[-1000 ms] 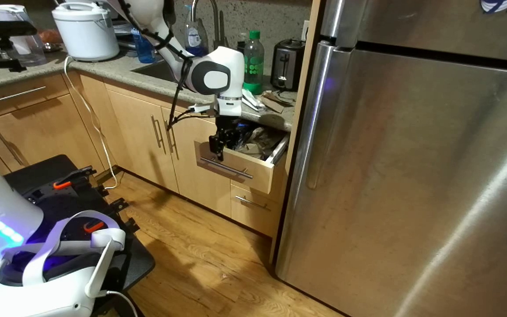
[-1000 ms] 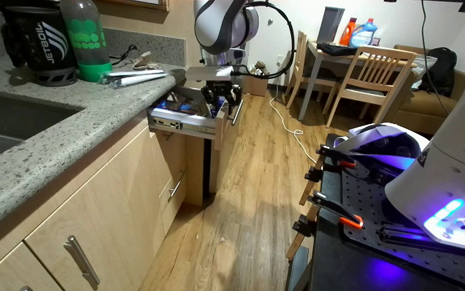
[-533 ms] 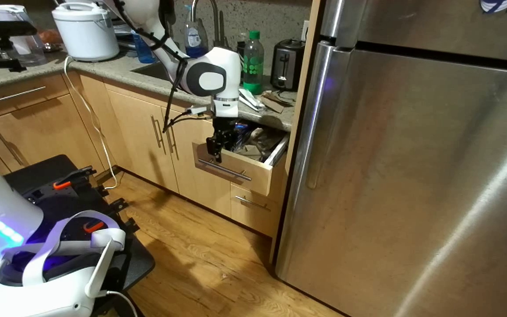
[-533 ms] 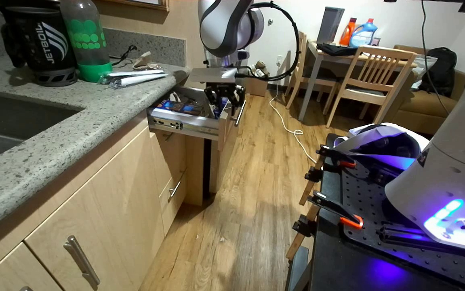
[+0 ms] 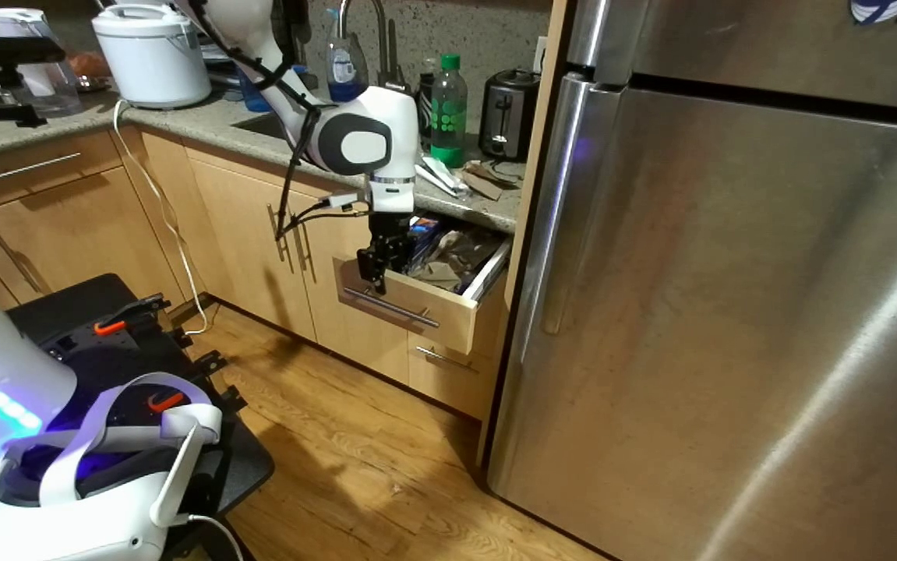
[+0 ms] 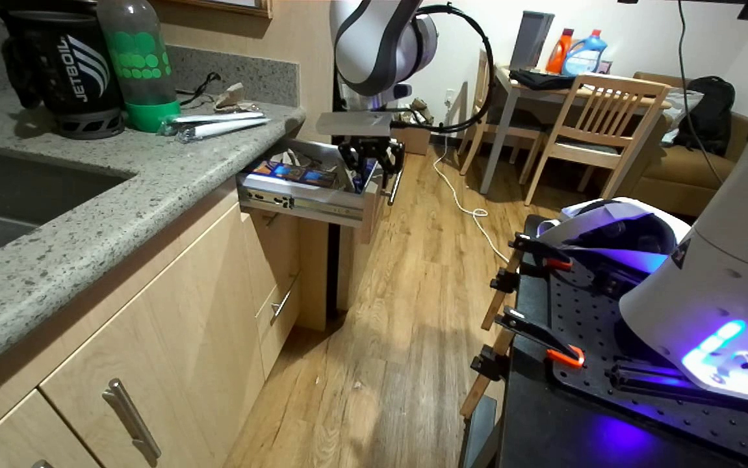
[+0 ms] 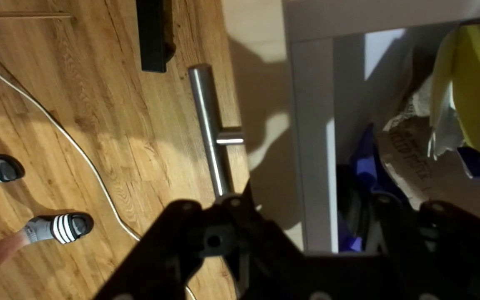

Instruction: Open the first top drawer

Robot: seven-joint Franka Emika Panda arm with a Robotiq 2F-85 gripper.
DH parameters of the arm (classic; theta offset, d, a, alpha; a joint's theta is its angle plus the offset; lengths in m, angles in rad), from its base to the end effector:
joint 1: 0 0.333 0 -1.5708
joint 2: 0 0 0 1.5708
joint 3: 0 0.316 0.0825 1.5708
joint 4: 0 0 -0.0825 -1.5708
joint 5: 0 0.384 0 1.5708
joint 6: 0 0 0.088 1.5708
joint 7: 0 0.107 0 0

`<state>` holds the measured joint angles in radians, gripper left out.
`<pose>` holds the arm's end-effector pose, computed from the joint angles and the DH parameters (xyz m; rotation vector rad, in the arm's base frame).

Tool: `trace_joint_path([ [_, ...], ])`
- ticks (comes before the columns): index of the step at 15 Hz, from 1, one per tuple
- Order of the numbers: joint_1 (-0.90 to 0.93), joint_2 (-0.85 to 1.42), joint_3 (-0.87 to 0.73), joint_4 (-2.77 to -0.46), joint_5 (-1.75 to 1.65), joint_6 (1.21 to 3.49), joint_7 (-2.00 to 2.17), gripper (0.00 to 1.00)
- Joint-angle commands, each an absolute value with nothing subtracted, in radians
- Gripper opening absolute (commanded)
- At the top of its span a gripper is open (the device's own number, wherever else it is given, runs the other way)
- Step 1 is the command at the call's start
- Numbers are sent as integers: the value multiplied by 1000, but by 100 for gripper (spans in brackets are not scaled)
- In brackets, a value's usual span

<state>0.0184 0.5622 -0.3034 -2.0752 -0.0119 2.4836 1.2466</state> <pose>0.5472 -0.1637 0.1550 2.1567 -1.9849 -0.0540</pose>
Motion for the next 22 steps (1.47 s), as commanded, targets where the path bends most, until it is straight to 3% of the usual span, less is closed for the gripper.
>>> trace_joint_path([
  [1, 29, 534, -318, -2160, -30, 2524, 1293, 21],
  [19, 62, 465, -378, -2316, -96, 2618, 1320, 23],
  [20, 64, 462, -380, -2319, -98, 2619, 1324, 71],
  [22, 69, 462, -384, -2327, -99, 2617, 1351, 78],
])
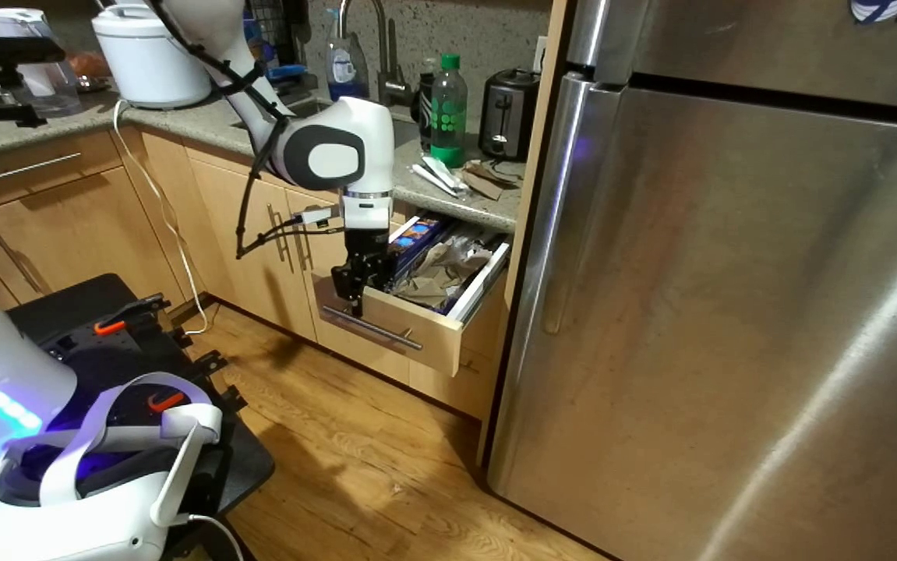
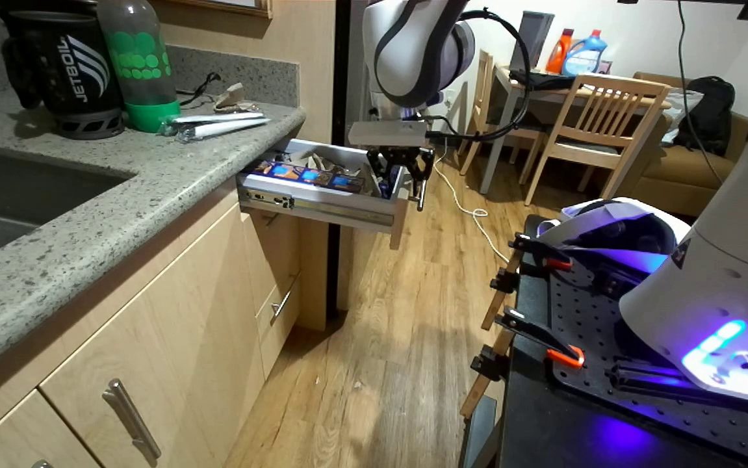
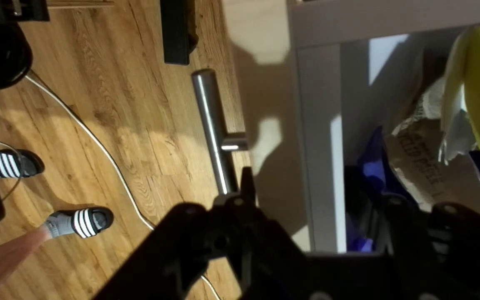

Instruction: Open the first top drawer

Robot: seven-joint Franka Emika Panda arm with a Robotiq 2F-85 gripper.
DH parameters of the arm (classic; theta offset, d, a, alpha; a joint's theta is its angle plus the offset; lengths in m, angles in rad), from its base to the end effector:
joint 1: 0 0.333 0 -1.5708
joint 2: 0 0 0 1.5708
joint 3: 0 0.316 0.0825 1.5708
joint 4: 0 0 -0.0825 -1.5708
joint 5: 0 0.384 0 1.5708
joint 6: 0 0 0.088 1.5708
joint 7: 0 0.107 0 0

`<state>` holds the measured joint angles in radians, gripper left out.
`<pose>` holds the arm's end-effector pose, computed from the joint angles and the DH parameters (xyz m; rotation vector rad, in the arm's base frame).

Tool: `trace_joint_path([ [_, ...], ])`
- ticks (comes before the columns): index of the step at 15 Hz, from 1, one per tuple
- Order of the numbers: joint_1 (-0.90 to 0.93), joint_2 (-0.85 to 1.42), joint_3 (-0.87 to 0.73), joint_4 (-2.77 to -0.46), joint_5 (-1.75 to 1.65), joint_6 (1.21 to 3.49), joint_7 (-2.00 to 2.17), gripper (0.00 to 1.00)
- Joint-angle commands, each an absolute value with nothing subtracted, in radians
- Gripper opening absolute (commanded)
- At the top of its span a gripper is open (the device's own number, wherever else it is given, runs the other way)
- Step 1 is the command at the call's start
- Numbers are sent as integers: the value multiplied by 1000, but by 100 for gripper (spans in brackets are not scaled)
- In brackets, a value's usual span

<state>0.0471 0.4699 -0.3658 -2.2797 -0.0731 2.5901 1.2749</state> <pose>0.4863 -0.1706 0.1505 2.1214 -1.9819 -0.0397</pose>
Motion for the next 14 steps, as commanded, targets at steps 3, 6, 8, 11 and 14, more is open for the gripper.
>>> trace_joint_path([
  [3, 76, 454, -387, -2343, -107, 2624, 1388, 99],
  [6, 87, 443, -398, -2358, -131, 2625, 1420, 100],
  [8, 98, 420, -414, -2382, -161, 2634, 1447, 100],
  [11, 111, 370, -436, -2432, -202, 2649, 1478, 100],
  [14, 107, 297, -454, -2504, -248, 2680, 1492, 100],
])
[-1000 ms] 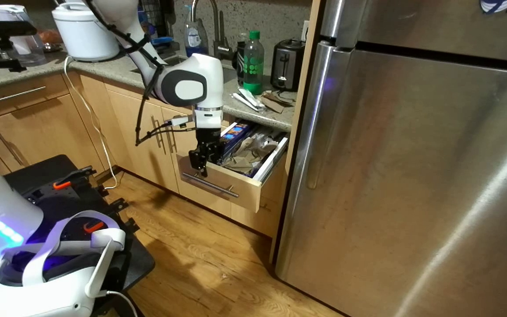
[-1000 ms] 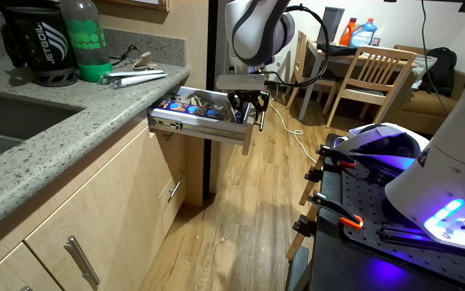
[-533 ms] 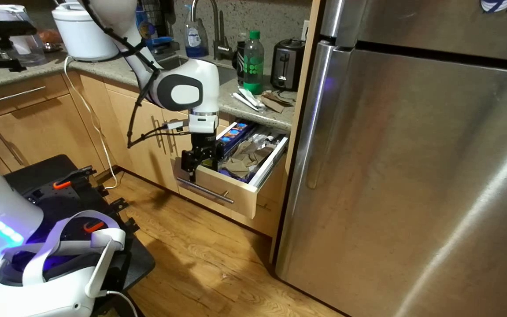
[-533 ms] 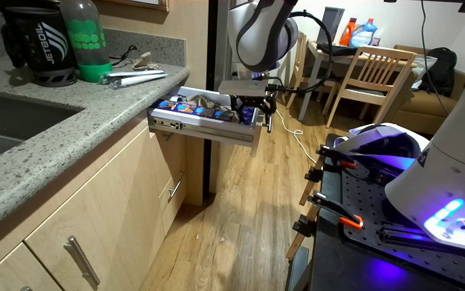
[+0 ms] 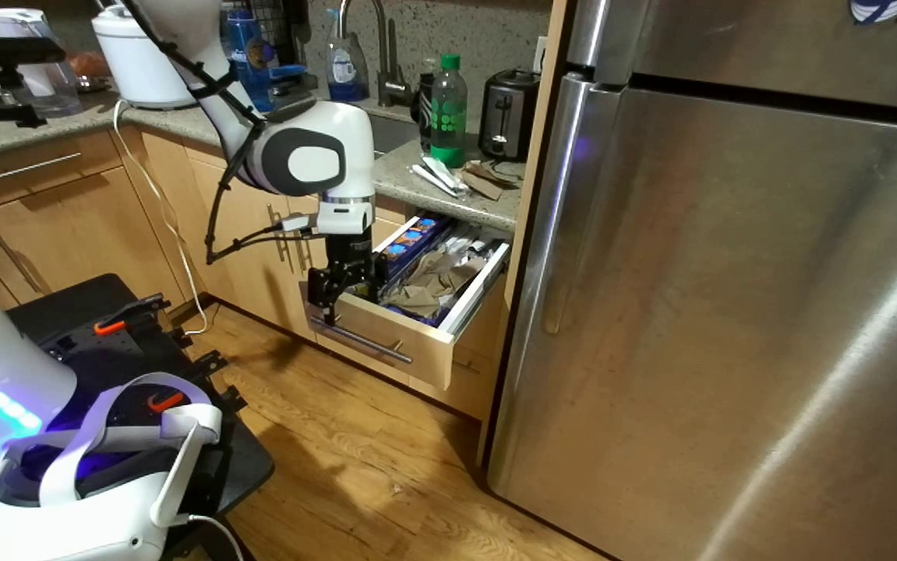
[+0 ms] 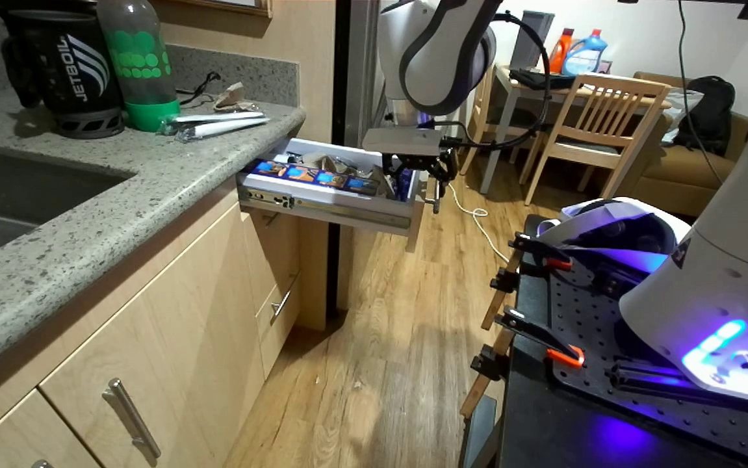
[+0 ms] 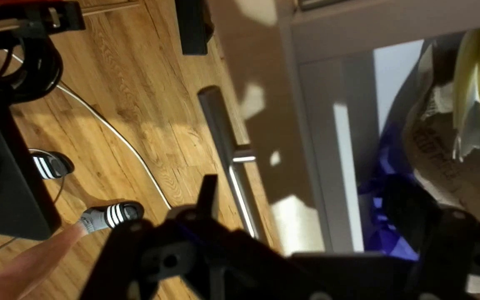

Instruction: Open the first top drawer

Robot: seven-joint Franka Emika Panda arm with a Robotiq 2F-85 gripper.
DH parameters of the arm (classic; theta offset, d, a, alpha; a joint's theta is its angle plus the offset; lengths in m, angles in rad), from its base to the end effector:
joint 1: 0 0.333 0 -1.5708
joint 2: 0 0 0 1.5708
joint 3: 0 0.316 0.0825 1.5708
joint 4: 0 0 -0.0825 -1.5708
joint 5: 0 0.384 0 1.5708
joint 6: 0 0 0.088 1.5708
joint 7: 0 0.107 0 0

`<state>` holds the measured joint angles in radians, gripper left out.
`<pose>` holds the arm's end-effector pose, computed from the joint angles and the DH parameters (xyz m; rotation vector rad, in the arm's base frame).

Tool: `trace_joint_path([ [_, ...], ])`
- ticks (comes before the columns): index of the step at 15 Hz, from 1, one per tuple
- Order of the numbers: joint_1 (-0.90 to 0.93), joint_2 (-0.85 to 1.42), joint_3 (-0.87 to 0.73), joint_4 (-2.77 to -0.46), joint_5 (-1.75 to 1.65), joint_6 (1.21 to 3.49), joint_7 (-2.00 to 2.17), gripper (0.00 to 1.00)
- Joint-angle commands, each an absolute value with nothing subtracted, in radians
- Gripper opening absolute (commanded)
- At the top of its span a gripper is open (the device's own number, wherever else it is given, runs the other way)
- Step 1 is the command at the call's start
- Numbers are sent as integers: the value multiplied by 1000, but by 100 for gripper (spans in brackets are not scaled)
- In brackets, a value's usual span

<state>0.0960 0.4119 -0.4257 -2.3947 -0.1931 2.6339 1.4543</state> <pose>0.4518 -0.1655 0.1509 1.9988 -2.0328 0.0096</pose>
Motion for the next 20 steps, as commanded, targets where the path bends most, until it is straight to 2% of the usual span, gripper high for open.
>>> trace_joint_path([
  [1, 104, 267, -460, -2530, -265, 2693, 1495, 100],
  [9, -2, 15, -477, -2708, -408, 2809, 1497, 100],
  [18, -239, -192, -301, -2826, -339, 2855, 1419, 100],
  [19, -225, -161, -288, -2774, -252, 2837, 1372, 100],
  [20, -268, -138, -258, -2778, -306, 2830, 1407, 100],
])
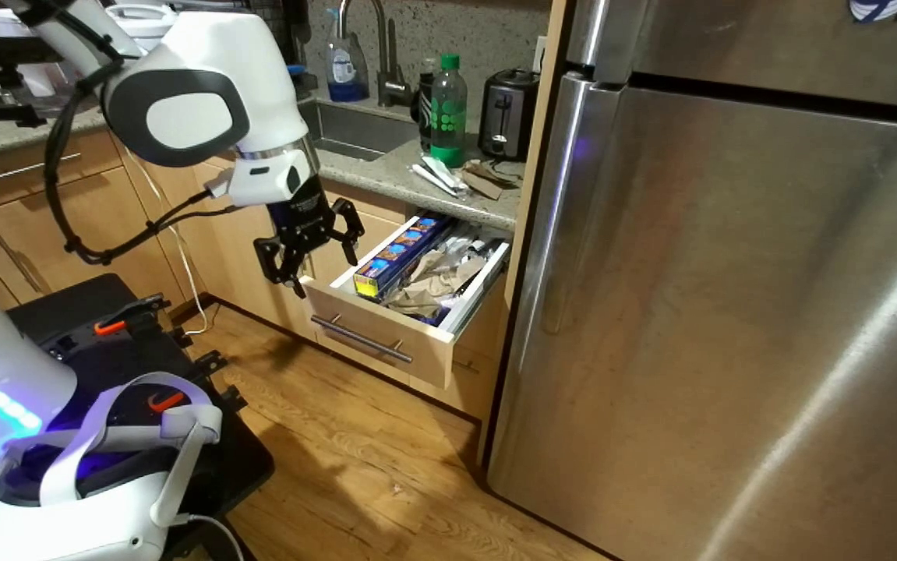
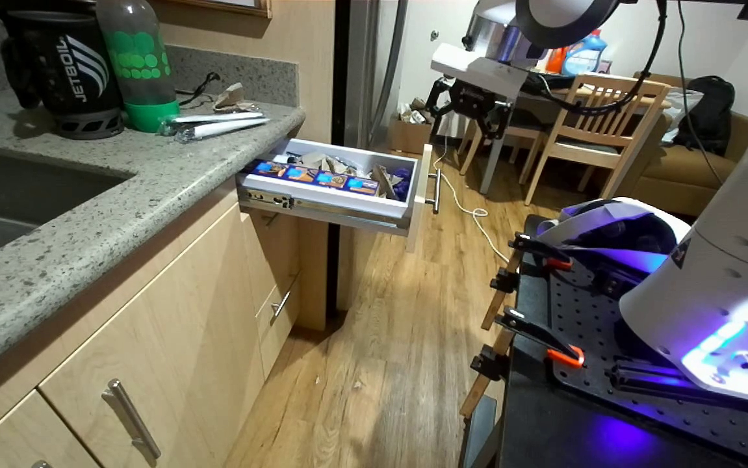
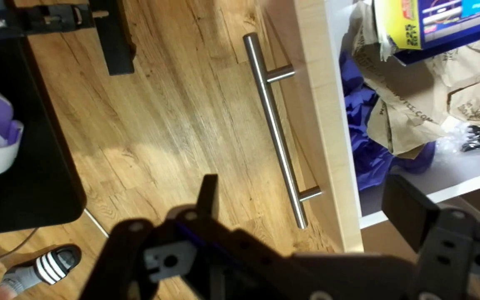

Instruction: Open the first top drawer

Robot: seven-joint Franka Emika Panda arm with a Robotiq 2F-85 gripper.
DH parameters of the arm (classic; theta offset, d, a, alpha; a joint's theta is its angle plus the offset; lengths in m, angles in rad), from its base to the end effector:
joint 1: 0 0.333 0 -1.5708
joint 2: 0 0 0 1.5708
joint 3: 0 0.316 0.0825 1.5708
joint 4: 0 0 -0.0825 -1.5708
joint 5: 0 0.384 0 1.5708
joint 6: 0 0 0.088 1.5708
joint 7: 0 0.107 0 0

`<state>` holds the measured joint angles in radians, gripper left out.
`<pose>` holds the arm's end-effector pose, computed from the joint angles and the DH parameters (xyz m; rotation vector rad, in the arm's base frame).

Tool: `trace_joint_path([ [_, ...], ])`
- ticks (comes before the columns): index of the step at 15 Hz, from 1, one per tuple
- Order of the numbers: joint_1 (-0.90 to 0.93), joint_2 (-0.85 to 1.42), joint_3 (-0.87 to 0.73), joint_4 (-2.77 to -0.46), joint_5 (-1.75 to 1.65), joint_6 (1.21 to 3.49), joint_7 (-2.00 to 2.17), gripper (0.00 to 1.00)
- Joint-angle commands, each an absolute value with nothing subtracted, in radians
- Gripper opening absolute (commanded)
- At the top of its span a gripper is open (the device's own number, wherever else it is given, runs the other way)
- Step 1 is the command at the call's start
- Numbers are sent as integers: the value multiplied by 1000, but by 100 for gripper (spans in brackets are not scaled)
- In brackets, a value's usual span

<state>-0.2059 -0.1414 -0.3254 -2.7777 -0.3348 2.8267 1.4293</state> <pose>0.3544 -0.1843 0.2695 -2.1153 2.2963 -0.3241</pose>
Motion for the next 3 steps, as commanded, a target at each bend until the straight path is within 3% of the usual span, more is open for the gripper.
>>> trace_joint_path([
  [1, -267, -145, -249, -2773, -264, 2830, 1376, 100],
  [3, -265, -147, -241, -2767, -244, 2829, 1370, 100],
])
